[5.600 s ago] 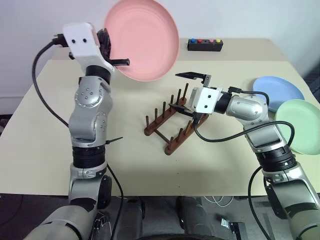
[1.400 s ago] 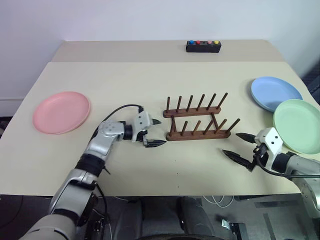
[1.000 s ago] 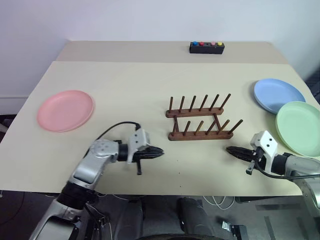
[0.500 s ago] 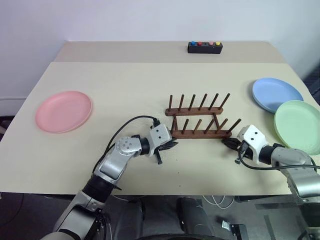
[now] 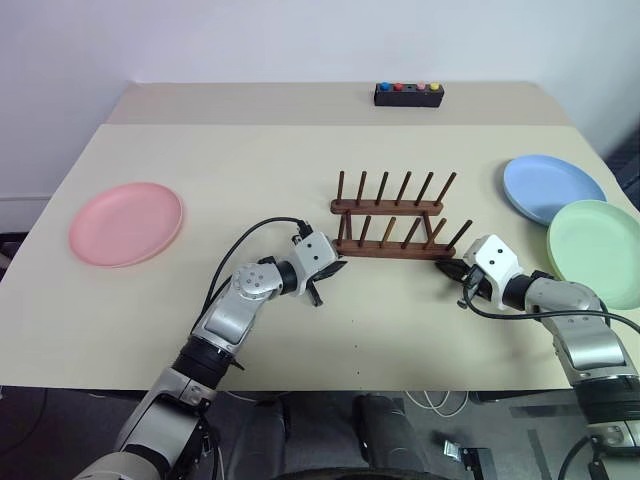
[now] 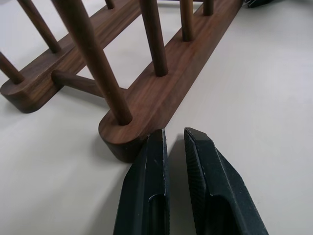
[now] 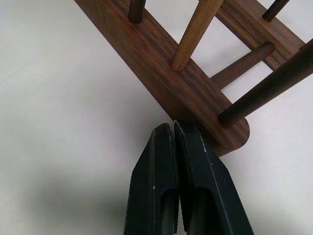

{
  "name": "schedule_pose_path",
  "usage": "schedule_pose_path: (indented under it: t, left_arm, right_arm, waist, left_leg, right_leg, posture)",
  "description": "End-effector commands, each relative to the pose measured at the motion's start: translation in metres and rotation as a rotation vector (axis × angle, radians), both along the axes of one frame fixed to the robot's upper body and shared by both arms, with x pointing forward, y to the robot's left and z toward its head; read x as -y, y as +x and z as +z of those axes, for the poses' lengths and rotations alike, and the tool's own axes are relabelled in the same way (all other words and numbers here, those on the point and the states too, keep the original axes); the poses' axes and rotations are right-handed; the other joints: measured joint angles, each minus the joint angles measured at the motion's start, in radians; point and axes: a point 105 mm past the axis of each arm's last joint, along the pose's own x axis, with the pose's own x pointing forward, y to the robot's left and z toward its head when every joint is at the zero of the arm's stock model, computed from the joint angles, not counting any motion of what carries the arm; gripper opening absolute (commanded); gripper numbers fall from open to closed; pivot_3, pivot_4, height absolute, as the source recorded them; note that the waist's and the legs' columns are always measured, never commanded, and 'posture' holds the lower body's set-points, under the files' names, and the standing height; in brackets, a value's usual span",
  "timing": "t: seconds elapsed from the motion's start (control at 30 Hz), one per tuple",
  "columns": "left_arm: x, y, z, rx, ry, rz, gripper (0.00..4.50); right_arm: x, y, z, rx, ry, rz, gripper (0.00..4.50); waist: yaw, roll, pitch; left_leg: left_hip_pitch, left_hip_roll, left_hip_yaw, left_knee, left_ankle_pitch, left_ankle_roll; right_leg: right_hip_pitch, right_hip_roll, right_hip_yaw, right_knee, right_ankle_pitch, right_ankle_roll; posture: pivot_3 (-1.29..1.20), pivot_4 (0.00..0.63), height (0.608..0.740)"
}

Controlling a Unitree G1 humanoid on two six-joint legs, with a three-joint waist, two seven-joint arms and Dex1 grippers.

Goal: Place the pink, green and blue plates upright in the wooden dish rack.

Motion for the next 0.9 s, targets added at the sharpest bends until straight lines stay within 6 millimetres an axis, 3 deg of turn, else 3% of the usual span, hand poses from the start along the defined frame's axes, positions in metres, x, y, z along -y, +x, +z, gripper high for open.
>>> schedule_pose_path:
  t: [0.03, 0.17, 0.3, 0.33, 0.4, 0.6, 0.7, 0.8, 0.9]
  left_arm:
    - [-0.009, 0.002, 0.000, 0.005, 0.000, 0.033, 0.57]
    - [-0.012, -0.008, 0.003, -0.022, -0.027, -0.002, 0.57]
    - [-0.044, -0.032, 0.030, -0.077, -0.154, -0.008, 0.57]
    - [-0.056, -0.032, 0.039, -0.093, -0.214, 0.026, 0.81]
    - [-0.089, -0.027, 0.056, -0.080, -0.294, 0.145, 1.44]
    - [-0.183, -0.009, 0.103, 0.101, -0.410, 0.549, 4.44]
    - [-0.242, -0.001, 0.118, 0.184, -0.445, 0.871, 4.48]
    - [-0.304, 0.000, 0.104, 0.178, -0.331, 1.274, 4.48]
    - [-0.352, -0.016, 0.093, 0.099, -0.434, 1.574, 4.48]
  right_arm:
    - [0.002, 0.001, 0.001, 0.015, -0.002, -0.004, 0.11]
    - [-0.003, -0.007, 0.005, 0.001, 0.031, 0.044, 0.11]
    - [-0.029, -0.036, 0.030, -0.055, 0.154, 0.230, 0.11]
    - [-0.034, -0.039, 0.034, -0.051, 0.155, 0.256, 0.08]
    - [-0.045, -0.042, 0.042, -0.037, 0.152, 0.299, 0.06]
    - [-0.077, -0.039, 0.055, 0.009, 0.167, 0.392, 0.06]
    - [-0.086, -0.036, 0.056, 0.003, 0.173, 0.434, 0.06]
    - [-0.088, -0.033, 0.056, -0.006, 0.174, 0.453, 0.06]
    - [-0.088, -0.030, 0.055, -0.008, 0.171, 0.457, 0.06]
  waist:
    - [0.000, 0.000, 0.000]
    - [-0.001, 0.000, 0.000]
    - [-0.006, 0.002, 0.001]
    - [-0.009, 0.002, 0.001]
    - [-0.009, 0.002, 0.002]
    - [-0.004, 0.001, 0.002]
    - [0.004, 0.000, 0.002]
    - [0.003, 0.000, 0.002]
    - [0.000, -0.001, 0.002]
  left_leg:
    - [0.000, 0.000, 0.000, 0.000, 0.000, 0.000]
    - [0.000, 0.000, 0.000, 0.000, 0.000, 0.000]
    - [0.000, 0.000, 0.000, -0.003, 0.000, 0.000]
    - [-0.001, 0.001, -0.001, -0.003, 0.000, 0.000]
    - [-0.001, 0.001, -0.001, -0.002, 0.000, 0.000]
    - [-0.001, 0.001, -0.001, 0.000, 0.000, 0.000]
    - [-0.002, 0.000, -0.001, -0.001, 0.000, 0.000]
    - [-0.002, 0.000, -0.001, -0.001, 0.000, 0.000]
    - [-0.001, 0.000, -0.001, -0.001, 0.000, 0.000]
  right_leg:
    - [0.000, 0.000, 0.000, 0.000, 0.000, 0.000]
    - [0.000, 0.000, 0.000, 0.000, 0.000, 0.000]
    - [-0.002, 0.000, 0.000, 0.000, 0.000, 0.001]
    - [-0.003, 0.000, 0.000, 0.001, 0.000, 0.001]
    - [-0.002, 0.000, 0.000, 0.002, 0.000, 0.001]
    - [-0.001, 0.000, -0.001, 0.000, -0.002, -0.002]
    - [-0.002, 0.000, -0.001, 0.000, -0.001, -0.001]
    - [-0.002, 0.000, -0.001, 0.000, 0.000, 0.001]
    - [-0.002, 0.000, -0.001, 0.000, 0.000, 0.001]
  posture:
    - [0.00, 0.150, 0.730]
    - [0.00, 0.150, 0.730]
    - [0.00, 0.150, 0.730]
    - [0.00, 0.150, 0.730]
    - [0.00, 0.150, 0.730]
    - [0.00, 0.150, 0.730]
    - [0.00, 0.150, 0.730]
    - [0.00, 0.150, 0.730]
    - [0.00, 0.150, 0.730]
